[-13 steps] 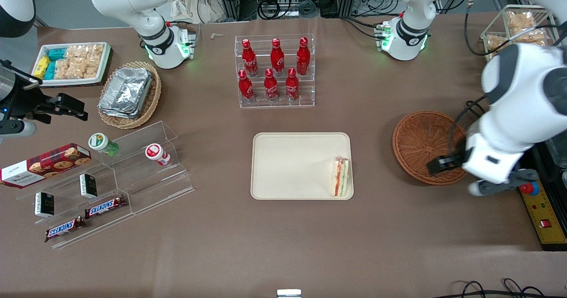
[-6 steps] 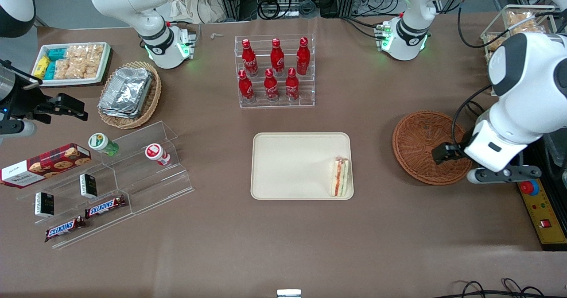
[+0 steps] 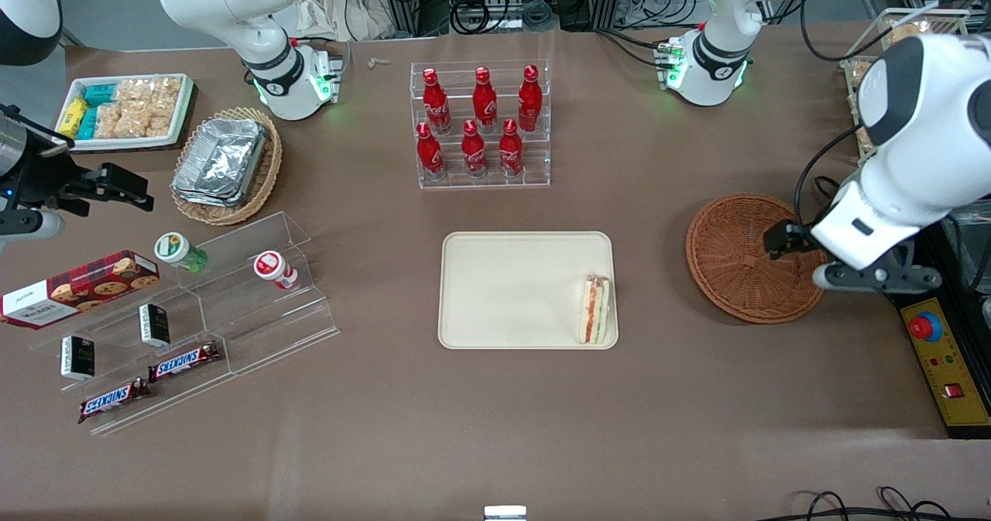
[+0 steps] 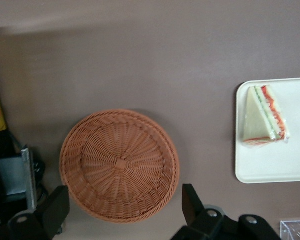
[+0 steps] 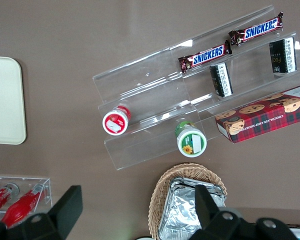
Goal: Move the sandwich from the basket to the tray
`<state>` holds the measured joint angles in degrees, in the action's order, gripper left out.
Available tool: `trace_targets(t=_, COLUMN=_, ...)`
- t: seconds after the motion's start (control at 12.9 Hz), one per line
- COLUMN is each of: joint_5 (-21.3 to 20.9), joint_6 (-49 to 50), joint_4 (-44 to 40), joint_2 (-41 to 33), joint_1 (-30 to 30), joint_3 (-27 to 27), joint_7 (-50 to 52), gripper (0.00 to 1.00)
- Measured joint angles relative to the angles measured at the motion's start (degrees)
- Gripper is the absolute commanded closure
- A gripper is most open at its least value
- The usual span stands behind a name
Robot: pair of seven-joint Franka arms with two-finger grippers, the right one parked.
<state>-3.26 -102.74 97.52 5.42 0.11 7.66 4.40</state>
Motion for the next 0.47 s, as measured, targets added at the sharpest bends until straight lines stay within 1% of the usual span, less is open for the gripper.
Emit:
trace_targets(t=0.23, joint_5=0.3, joint_6=1.2, joint_4=2.2, joint_2=-3.9, joint_1=0.1, joint_3=-3.7, joint_7=-2.5, gripper=0.00)
trace_targets(t=0.47, joint_5=0.5, joint_6=2.7, joint_4=1.7, joint_2=-4.6, joint_1=0.2, joint_3=-5.4, joint_7=-6.7, gripper=0.00)
